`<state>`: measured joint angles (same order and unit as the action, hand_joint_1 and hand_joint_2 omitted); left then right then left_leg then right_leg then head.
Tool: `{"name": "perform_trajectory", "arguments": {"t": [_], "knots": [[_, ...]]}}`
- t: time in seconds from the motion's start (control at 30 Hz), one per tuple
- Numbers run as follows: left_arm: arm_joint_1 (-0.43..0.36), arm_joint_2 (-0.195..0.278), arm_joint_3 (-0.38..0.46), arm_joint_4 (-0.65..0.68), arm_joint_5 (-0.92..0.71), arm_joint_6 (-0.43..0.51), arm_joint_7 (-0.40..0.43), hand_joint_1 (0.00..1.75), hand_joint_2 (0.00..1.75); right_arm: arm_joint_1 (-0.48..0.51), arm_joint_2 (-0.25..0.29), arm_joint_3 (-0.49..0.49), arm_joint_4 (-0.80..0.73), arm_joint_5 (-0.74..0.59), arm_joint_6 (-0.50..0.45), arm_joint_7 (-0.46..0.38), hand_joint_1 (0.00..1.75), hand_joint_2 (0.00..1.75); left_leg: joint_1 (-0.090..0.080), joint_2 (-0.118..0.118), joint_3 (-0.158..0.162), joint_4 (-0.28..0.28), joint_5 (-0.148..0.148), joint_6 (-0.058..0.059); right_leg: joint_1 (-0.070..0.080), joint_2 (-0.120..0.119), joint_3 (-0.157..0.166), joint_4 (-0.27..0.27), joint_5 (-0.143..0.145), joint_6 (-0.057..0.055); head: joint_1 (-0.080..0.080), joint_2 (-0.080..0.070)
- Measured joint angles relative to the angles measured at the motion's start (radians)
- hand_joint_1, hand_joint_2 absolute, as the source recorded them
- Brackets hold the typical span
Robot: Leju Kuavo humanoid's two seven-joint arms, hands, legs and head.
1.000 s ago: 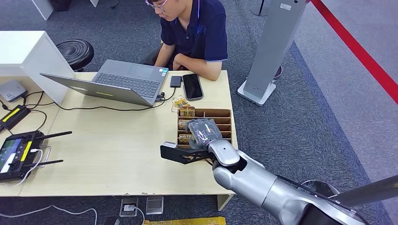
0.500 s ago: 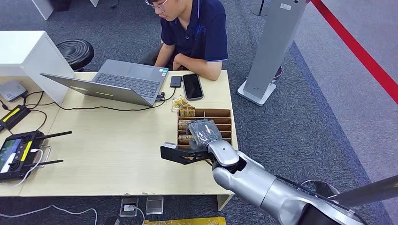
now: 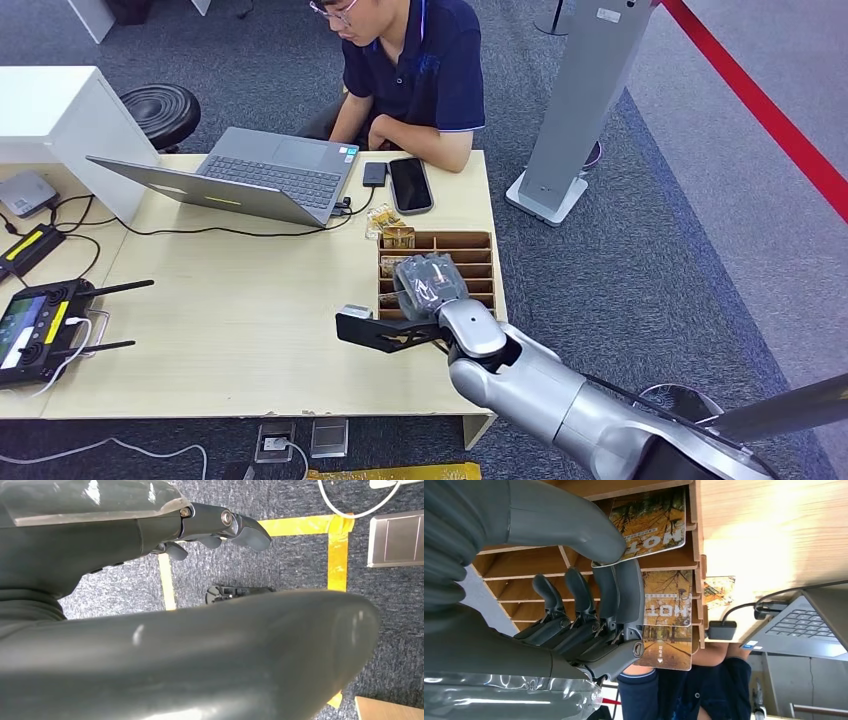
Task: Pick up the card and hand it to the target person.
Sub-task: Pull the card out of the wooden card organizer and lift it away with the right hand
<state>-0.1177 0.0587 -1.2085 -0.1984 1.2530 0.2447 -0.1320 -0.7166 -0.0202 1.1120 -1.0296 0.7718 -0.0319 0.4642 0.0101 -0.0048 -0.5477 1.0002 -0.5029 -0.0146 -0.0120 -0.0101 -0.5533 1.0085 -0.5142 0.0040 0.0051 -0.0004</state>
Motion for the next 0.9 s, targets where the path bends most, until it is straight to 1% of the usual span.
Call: {"name": "perform_trajectory", "arguments": {"t": [0.23,0.37,0.77,0.9], "knots": [[0.000,0.000,0.000,0.000,0.000,0.001,0.000,0.00,0.00,0.005,0.000,0.000,-0.014,0.003,0.001,0.004,1.51,1.75,0.000,0.000,0.000,0.000,0.000,0.000,0.000,0.000,0.000,0.000,0.000,0.000,0.000,0.000],[-0.001,0.000,0.000,0.000,-0.007,0.000,-0.002,0.00,1.75,0.007,0.000,0.000,-0.019,0.003,0.004,0.005,1.50,1.75,0.000,0.000,0.000,0.000,0.000,0.000,0.000,0.000,0.000,0.000,0.000,0.000,0.000,0.000],[-0.003,0.000,-0.002,0.000,-0.022,-0.010,-0.013,0.00,1.75,0.013,-0.001,0.000,-0.025,0.003,0.010,0.006,1.50,1.75,0.000,0.000,0.000,0.000,0.000,0.000,0.000,0.000,0.000,0.000,0.000,0.000,0.000,0.000],[-0.004,0.000,-0.002,0.000,-0.012,-0.003,-0.011,0.00,1.75,0.003,-0.006,-0.003,-0.042,-0.023,0.057,0.029,1.50,1.75,0.000,0.000,0.000,0.000,0.000,0.000,0.000,0.000,0.000,0.000,0.000,0.000,0.000,0.000]]}}
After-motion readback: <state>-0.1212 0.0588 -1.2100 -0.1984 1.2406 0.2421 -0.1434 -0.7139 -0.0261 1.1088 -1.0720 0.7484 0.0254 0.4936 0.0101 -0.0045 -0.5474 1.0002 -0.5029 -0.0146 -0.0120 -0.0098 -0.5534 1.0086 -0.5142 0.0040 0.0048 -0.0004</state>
